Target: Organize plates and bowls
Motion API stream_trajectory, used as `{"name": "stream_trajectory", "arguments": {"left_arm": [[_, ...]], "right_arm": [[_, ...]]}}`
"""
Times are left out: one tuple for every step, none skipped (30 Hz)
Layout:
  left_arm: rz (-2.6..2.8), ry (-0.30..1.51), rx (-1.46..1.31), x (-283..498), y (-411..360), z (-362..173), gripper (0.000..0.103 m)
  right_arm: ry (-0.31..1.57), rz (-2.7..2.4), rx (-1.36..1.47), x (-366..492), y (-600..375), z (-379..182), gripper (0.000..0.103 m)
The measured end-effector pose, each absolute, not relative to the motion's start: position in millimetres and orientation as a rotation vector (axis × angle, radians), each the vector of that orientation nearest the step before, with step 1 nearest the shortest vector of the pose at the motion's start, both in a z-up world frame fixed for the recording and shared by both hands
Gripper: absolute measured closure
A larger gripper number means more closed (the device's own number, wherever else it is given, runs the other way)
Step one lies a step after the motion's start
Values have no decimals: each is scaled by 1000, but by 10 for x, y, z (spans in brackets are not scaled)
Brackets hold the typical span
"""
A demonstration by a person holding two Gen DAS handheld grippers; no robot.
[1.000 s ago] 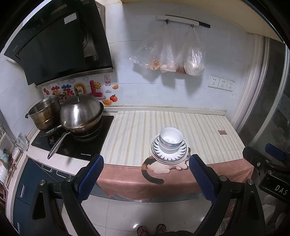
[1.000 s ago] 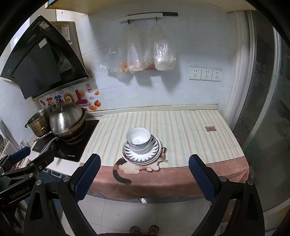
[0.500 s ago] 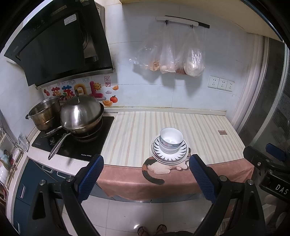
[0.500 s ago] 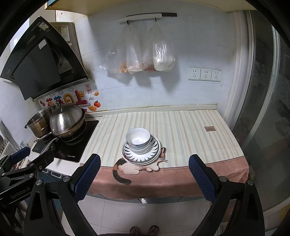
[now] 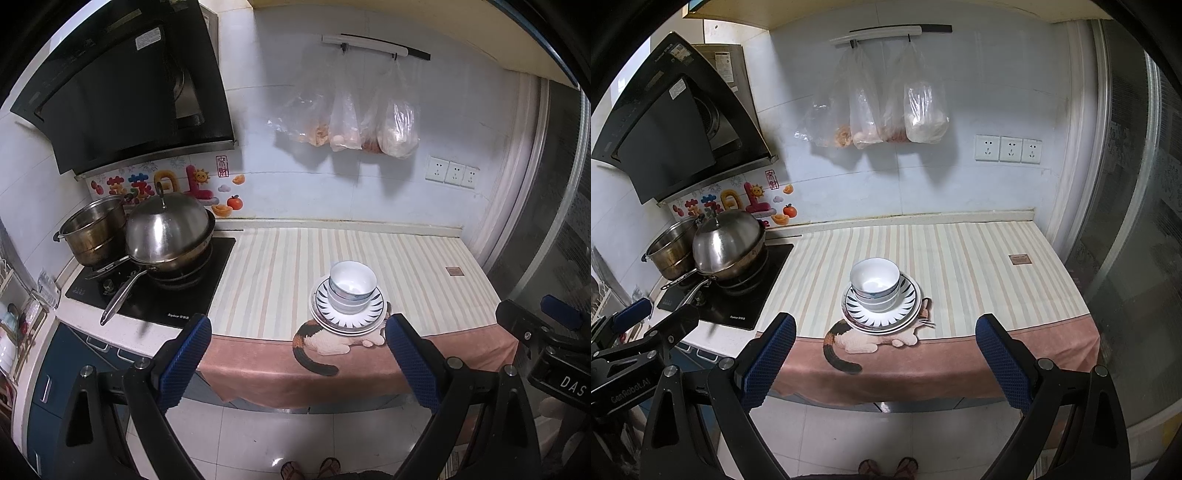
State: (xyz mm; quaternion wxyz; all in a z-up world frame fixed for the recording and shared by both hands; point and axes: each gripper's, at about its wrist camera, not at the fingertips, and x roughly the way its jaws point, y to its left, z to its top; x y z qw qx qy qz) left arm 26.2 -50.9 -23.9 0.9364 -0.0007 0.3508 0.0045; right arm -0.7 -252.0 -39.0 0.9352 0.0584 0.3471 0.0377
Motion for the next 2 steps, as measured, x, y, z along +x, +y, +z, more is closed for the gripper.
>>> {"name": "stream_trajectory", "arguments": {"left_arm": [[12, 715, -1, 251, -499, -238, 7], [11, 714, 0, 250, -498, -237, 7]], "right_arm": [[709, 76, 119, -10, -2509, -387, 3], [709, 75, 117, -14, -2506, -389, 3]]}}
